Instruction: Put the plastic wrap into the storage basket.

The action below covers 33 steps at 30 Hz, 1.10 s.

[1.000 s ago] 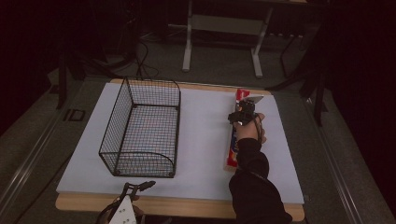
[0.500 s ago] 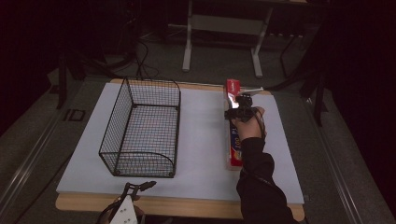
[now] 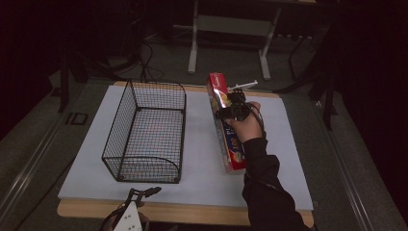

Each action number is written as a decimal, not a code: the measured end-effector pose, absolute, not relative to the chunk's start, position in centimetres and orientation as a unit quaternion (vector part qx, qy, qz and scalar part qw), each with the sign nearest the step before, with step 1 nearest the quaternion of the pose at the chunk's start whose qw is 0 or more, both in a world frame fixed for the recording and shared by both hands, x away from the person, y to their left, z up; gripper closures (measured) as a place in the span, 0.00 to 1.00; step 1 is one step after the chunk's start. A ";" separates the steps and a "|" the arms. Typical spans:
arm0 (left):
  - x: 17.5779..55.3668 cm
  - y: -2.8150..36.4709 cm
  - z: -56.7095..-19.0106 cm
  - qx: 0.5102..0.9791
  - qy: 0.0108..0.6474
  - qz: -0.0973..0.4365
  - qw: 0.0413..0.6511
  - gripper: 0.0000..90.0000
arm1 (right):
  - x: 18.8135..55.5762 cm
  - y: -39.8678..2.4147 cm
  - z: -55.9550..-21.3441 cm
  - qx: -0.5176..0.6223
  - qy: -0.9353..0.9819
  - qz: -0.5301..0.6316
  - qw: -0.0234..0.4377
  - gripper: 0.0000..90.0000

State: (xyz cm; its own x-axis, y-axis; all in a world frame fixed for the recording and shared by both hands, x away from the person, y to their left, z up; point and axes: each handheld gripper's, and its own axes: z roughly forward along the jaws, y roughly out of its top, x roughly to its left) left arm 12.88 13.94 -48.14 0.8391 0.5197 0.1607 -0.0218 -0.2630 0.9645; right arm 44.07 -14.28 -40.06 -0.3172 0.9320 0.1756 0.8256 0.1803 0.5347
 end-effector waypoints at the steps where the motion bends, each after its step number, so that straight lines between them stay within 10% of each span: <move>1: 12.9 13.9 -48.1 0.760 0.164 0.232 0.585 0.00 | 44.0 -13.9 -39.8 0.572 0.766 0.278 0.097 0.44; 33: 12.8 14.0 -48.1 0.762 0.162 0.226 0.585 0.00 | 42.1 -3.6 -30.9 0.467 0.807 0.346 0.105 0.44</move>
